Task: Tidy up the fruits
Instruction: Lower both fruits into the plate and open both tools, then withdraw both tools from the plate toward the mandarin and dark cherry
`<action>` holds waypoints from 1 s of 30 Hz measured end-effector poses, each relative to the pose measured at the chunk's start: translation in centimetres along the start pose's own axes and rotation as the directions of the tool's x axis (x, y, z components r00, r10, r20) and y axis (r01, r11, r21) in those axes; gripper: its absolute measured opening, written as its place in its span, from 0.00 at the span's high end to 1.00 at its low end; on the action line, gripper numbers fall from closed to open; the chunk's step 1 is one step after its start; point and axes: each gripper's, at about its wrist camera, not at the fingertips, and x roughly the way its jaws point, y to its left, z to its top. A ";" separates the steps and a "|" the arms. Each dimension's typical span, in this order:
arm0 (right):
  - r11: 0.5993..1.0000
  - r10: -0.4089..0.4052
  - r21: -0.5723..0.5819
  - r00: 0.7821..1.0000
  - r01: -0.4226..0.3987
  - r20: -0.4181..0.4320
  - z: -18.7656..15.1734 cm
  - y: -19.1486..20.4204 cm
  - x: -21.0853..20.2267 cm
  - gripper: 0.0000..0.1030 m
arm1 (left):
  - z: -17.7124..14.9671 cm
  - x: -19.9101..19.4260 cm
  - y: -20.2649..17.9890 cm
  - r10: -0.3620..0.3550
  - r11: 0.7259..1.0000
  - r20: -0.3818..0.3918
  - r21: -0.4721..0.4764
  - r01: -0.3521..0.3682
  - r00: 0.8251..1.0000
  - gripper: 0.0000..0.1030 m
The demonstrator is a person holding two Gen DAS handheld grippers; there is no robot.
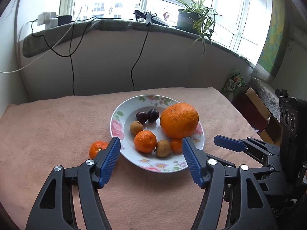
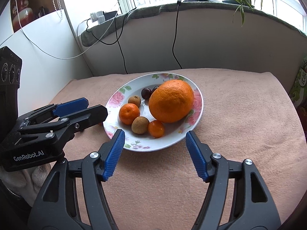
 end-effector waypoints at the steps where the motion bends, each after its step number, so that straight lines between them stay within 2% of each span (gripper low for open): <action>1: 1.000 -0.005 0.000 1.000 0.005 0.003 0.0 0.0 -0.1 0.32 | 0.0 -0.1 0.0 0.005 1.000 0.004 0.000 -0.005 1.000 0.30; 5: 1.000 -0.017 0.001 1.000 0.017 0.009 0.0 0.1 -0.3 0.32 | 0.1 -0.4 0.2 0.023 1.000 0.011 -0.003 -0.023 1.000 0.30; 8: 1.000 -0.032 0.000 0.999 0.032 0.024 0.1 0.1 -0.6 0.13 | 0.1 -0.5 0.2 0.035 0.999 0.011 0.001 -0.035 0.999 0.30; 9: 0.999 -0.038 -0.004 0.999 0.038 0.036 0.0 0.2 -0.8 0.10 | 0.1 -0.6 0.2 0.039 0.999 0.012 0.002 -0.039 0.999 0.30; 16: 0.998 -0.058 -0.019 0.998 0.059 0.040 0.2 0.6 -1.3 0.10 | 0.0 -0.9 0.3 0.063 0.998 0.015 0.010 -0.063 0.998 0.30; 30: 1.000 0.003 0.005 1.000 -0.003 0.024 -0.2 1.7 -1.4 0.10 | -0.9 -3.0 2.7 0.099 0.995 0.040 -0.028 -0.098 0.994 0.30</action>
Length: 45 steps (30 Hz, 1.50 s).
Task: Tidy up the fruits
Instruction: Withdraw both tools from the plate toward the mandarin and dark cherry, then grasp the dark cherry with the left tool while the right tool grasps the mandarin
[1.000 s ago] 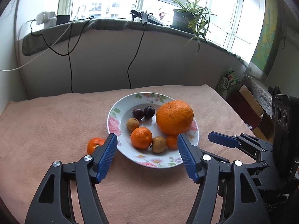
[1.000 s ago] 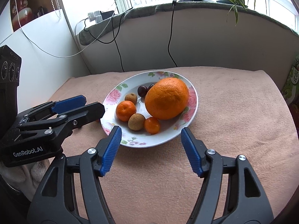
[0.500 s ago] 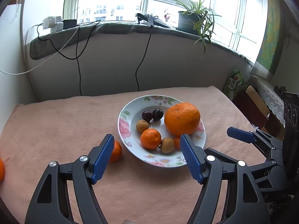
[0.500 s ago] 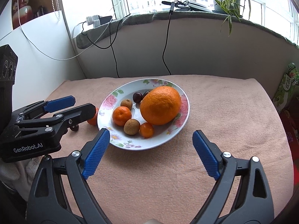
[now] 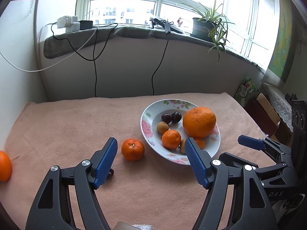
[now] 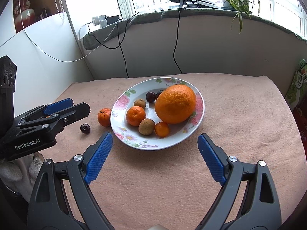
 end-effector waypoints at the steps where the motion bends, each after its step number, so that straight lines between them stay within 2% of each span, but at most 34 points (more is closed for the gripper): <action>1: 1.000 0.007 0.003 1.000 -0.007 0.000 0.0 0.1 -0.1 0.10 | -0.1 -0.2 0.3 0.002 1.000 0.002 -0.001 -0.002 1.000 0.29; 10: 0.998 0.065 -0.019 0.998 -0.065 0.001 0.1 1.7 -0.6 0.10 | -2.3 -1.8 4.3 0.052 0.998 -0.016 -0.032 -0.052 0.999 0.29; 21: 0.990 0.121 -0.078 0.993 -0.122 -0.010 0.0 4.3 -0.3 0.10 | -5.7 -3.4 8.3 0.074 0.993 -0.055 -0.093 -0.079 0.996 0.30; 26: 0.988 0.148 -0.051 0.989 -0.149 -0.025 -0.3 5.2 0.2 0.10 | -6.5 -3.4 8.9 0.059 0.993 -0.066 -0.095 -0.065 0.996 0.30; 28: 0.984 0.169 -0.043 0.985 -0.171 -0.037 -0.6 5.8 0.5 0.12 | -6.7 -3.3 9.0 0.046 0.994 -0.069 -0.092 -0.053 0.997 0.30; 30: 0.984 0.171 -0.049 0.984 -0.174 -0.051 -0.8 6.6 1.1 0.22 | -6.7 -3.2 9.0 0.028 0.995 -0.071 -0.090 -0.034 0.997 0.34; 31: 0.983 0.174 -0.056 0.983 -0.177 -0.056 -0.7 7.0 1.3 0.23 | -6.7 -3.1 8.9 0.016 0.996 -0.073 -0.089 -0.023 0.997 0.35; 34: 0.978 0.170 -0.110 0.983 -0.178 -0.075 -0.2 8.2 2.1 0.28 | -6.6 -2.6 8.7 -0.013 0.997 -0.080 -0.079 0.006 0.997 0.39; 37: 0.960 0.169 -0.209 0.980 -0.189 -0.110 0.7 9.6 3.0 0.37 | -6.4 -2.2 8.5 -0.048 0.996 -0.087 -0.075 0.042 0.995 0.44; 39: 0.939 0.168 -0.278 0.975 -0.203 -0.145 1.4 10.3 3.7 0.39 | -6.3 -1.9 8.4 -0.064 0.996 -0.094 -0.073 0.058 0.993 0.50; 45: 0.856 0.143 -0.463 0.966 -0.231 -0.217 3.1 12.3 5.6 0.40 | -5.7 -0.8 8.3 -0.092 0.994 -0.105 -0.076 0.084 0.990 0.54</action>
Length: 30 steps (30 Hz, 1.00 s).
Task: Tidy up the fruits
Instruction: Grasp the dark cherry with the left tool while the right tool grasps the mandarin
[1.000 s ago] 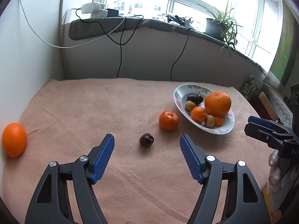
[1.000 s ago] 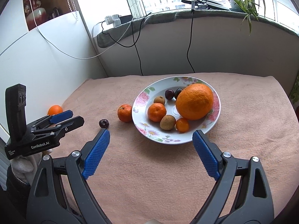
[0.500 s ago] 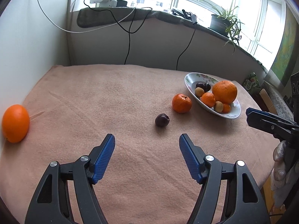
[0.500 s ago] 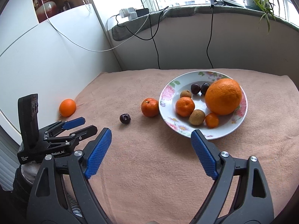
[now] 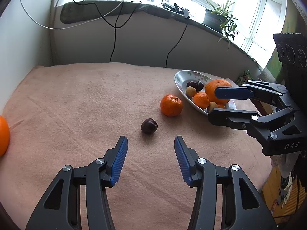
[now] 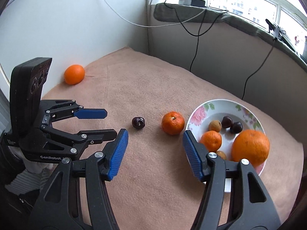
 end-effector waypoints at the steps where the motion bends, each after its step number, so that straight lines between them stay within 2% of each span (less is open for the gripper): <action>1: 1.000 0.010 -0.011 1.000 -0.010 -0.012 0.3 -0.2 0.4 0.42 | 0.2 0.2 0.0 0.000 1.000 -0.004 0.000 0.000 1.000 0.55; 3: 1.000 0.013 -0.025 0.999 -0.014 -0.036 1.0 -0.5 1.2 0.49 | 0.4 0.7 0.0 -0.004 1.000 -0.011 0.000 0.004 1.000 0.56; 15: 0.988 -0.001 -0.150 0.987 -0.023 -0.160 3.4 -1.7 6.0 0.50 | 1.1 3.0 0.1 0.000 1.000 -0.052 0.003 0.000 0.999 0.61; 23: 0.969 0.010 -0.238 0.970 -0.070 -0.243 4.1 -1.3 7.9 0.50 | 1.2 3.7 0.3 -0.007 1.000 -0.069 0.002 0.008 0.998 0.65; 30: 0.943 -0.039 -0.327 0.953 -0.064 -0.301 4.3 -0.8 9.4 0.50 | 1.7 4.7 -0.1 -0.003 1.000 -0.087 0.012 0.004 0.996 0.65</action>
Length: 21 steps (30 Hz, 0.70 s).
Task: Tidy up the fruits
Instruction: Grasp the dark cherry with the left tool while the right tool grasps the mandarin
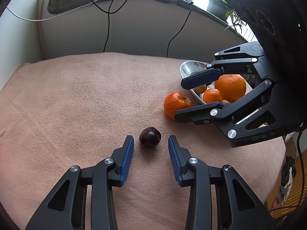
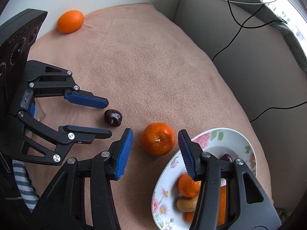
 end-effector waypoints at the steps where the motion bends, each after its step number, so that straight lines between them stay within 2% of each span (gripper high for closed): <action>1: 1.000 0.001 -0.008 1.000 -0.001 -0.006 0.1 0.0 0.2 0.50 | 0.1 0.2 0.0 0.003 1.000 -0.005 0.002 -0.003 1.000 0.65; 5: 0.999 -0.010 -0.035 1.000 0.009 -0.022 0.5 0.3 0.7 0.51 | 0.3 0.8 -0.2 0.014 1.000 -0.015 0.016 -0.013 1.000 0.67; 8: 0.999 -0.017 -0.050 0.999 0.015 -0.039 0.7 0.5 1.4 0.59 | 0.9 1.3 -0.6 0.021 1.000 -0.019 0.024 -0.020 1.000 0.70; 14: 0.998 -0.021 -0.053 0.999 0.019 -0.036 1.1 0.5 1.7 0.59 | 1.5 1.8 -0.9 0.022 0.999 -0.014 0.024 -0.022 1.000 0.78; 21: 0.999 -0.027 -0.029 1.000 0.026 -0.010 0.4 0.4 1.5 0.60 | 0.9 1.0 -0.6 0.027 0.999 0.002 0.029 -0.027 1.000 0.78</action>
